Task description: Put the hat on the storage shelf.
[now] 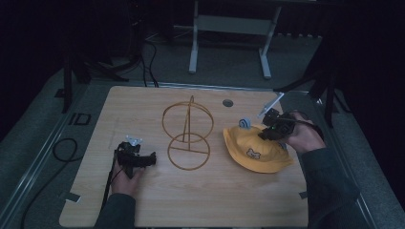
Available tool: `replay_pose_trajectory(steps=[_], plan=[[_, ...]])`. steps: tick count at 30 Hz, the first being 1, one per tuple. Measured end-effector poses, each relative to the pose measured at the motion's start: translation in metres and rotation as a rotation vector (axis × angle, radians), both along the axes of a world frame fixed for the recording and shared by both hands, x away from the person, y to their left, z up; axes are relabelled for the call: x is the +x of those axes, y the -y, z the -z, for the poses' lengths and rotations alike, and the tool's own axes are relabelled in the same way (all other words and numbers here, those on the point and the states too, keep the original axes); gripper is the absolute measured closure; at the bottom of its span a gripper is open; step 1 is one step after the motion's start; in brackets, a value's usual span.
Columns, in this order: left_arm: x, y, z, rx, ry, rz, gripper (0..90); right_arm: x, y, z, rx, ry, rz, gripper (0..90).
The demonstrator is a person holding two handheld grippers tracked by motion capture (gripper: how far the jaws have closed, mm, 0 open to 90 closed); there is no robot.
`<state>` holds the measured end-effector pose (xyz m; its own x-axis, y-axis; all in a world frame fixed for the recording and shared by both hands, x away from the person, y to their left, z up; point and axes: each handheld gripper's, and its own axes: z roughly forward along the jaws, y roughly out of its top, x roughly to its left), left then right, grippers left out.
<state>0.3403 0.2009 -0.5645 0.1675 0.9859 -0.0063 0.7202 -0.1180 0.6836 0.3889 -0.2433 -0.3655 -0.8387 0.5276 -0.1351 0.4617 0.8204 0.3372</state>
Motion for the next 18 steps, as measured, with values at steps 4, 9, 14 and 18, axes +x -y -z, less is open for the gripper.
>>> replay_pose_trajectory(steps=[4, 9, 14, 18], plan=[[0.0, 0.0, 0.0, 0.0, 0.0, 0.001, 0.4, 0.002, 0.0, -0.01, 0.014, 0.017, -0.005, 84.1], [0.0, 0.0, 0.0, 0.0, 0.0, 0.001, 0.4, 0.004, -0.003, -0.017, 0.012, 0.03, -0.023, 84.2], [0.0, 0.0, 0.0, 0.0, 0.0, 0.0, 0.4, 0.006, -0.004, -0.028, 0.02, 0.041, -0.033, 84.2], [0.0, 0.0, 0.0, 0.002, -0.003, 0.002, 0.4, 0.008, -0.003, -0.034, 0.026, 0.045, -0.039, 84.2]])
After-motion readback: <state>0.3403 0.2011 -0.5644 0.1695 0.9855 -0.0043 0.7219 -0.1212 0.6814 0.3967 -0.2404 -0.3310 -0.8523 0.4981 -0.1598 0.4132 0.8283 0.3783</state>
